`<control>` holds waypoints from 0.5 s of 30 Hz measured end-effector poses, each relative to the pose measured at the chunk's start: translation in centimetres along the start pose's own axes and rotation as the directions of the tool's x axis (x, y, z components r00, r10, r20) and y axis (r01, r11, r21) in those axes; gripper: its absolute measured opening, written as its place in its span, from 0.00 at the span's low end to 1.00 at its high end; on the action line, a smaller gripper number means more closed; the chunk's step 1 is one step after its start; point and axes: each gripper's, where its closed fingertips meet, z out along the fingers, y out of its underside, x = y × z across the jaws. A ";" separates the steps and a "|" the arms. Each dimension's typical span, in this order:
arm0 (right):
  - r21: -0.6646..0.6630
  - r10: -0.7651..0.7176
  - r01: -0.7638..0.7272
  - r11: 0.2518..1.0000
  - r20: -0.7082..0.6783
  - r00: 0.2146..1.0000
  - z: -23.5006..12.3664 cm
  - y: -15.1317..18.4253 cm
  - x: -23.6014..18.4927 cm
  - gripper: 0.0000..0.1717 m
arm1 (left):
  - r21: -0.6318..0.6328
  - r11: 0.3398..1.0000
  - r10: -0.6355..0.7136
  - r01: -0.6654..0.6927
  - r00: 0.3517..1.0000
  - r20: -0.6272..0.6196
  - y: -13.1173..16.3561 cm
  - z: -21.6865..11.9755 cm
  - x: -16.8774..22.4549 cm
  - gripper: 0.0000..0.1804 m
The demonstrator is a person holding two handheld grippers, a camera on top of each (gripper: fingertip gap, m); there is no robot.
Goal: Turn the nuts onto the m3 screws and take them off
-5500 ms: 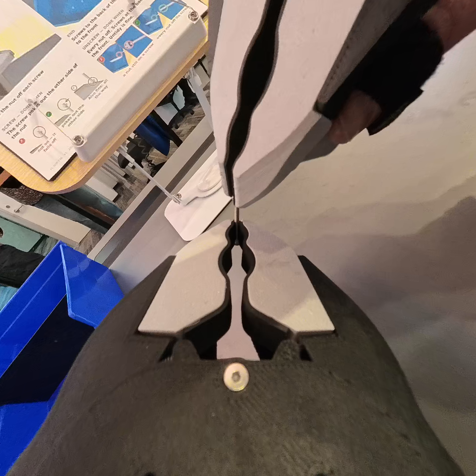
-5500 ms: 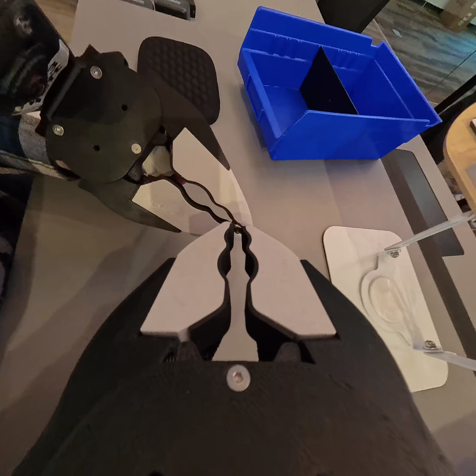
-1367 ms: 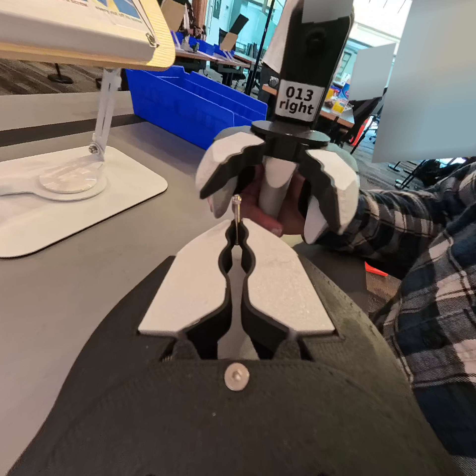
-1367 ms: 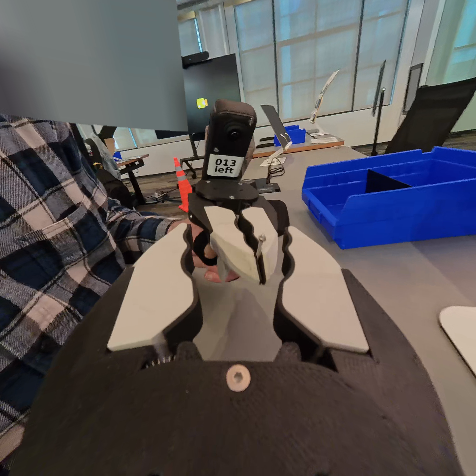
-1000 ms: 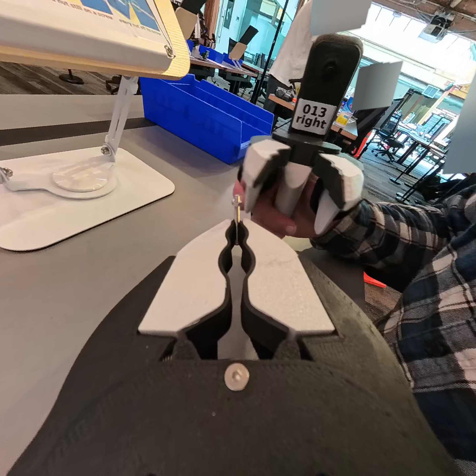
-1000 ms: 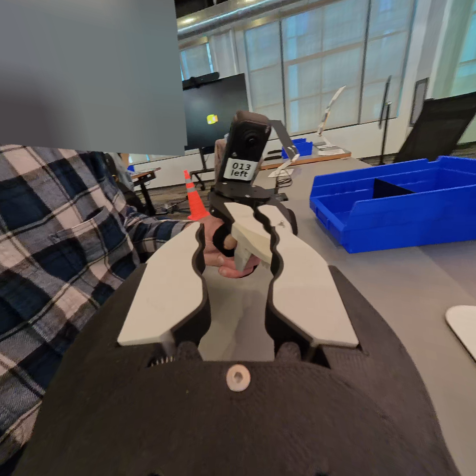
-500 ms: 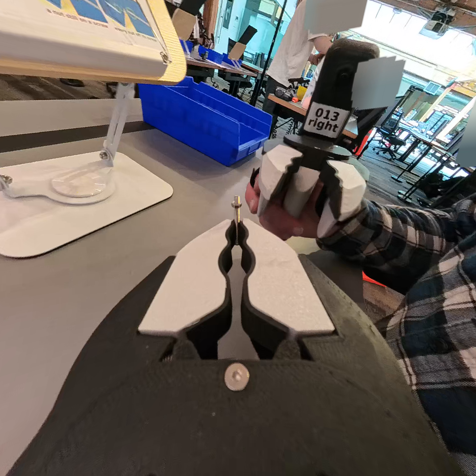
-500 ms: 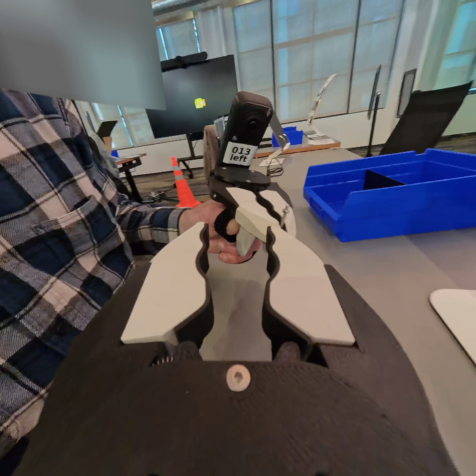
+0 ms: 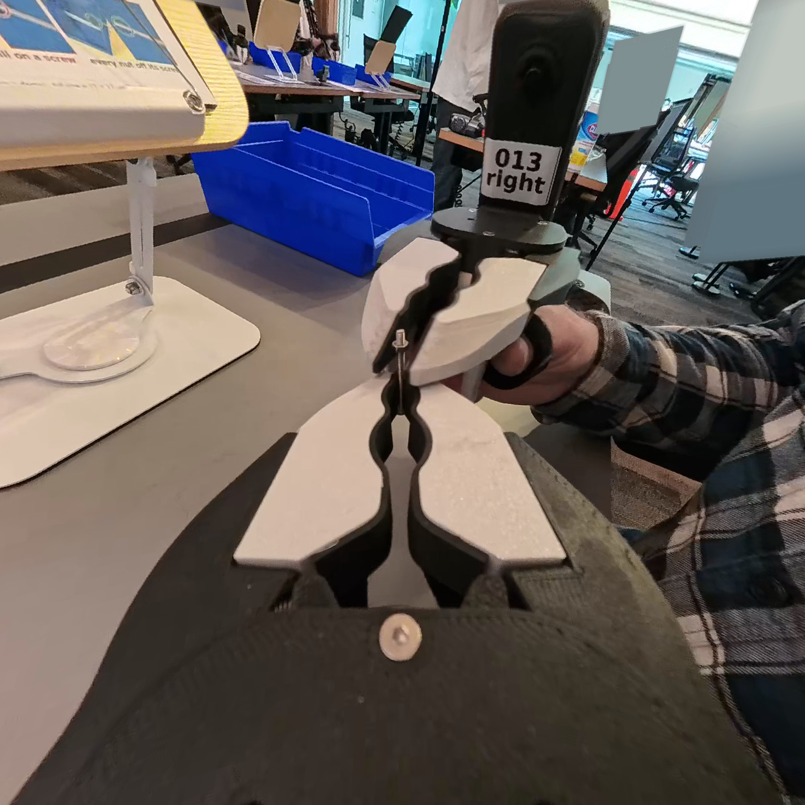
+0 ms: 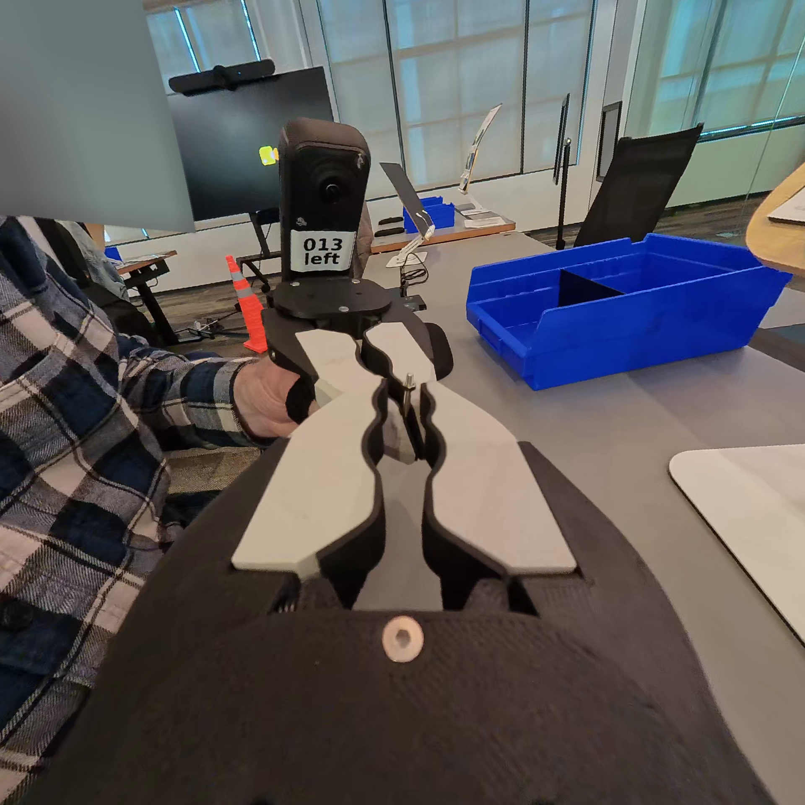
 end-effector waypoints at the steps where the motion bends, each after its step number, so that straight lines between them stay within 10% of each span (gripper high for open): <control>1: -0.001 0.002 -0.002 1.000 -0.001 1.000 0.0 0.0 0.0 0.05 | -0.004 1.000 0.008 -0.008 1.000 -0.002 0.1 0.1 0.1 0.01; 8: 0.027 0.013 -0.013 1.000 -0.007 1.000 -0.3 -0.5 -0.3 0.03 | 0.046 0.999 0.021 -0.020 0.999 -0.025 -0.6 -0.2 0.8 0.02; 11: 0.055 -0.021 0.025 0.998 -0.063 0.998 -1.8 -2.3 0.5 0.03 | 0.022 0.999 0.035 -0.035 0.999 -0.001 -0.5 -0.3 0.3 0.21; 15: 0.033 -0.074 0.085 0.996 -0.250 0.966 -7.2 -5.8 4.0 0.03 | -0.008 0.994 0.106 -0.106 0.989 0.103 0.7 -1.1 -1.8 0.00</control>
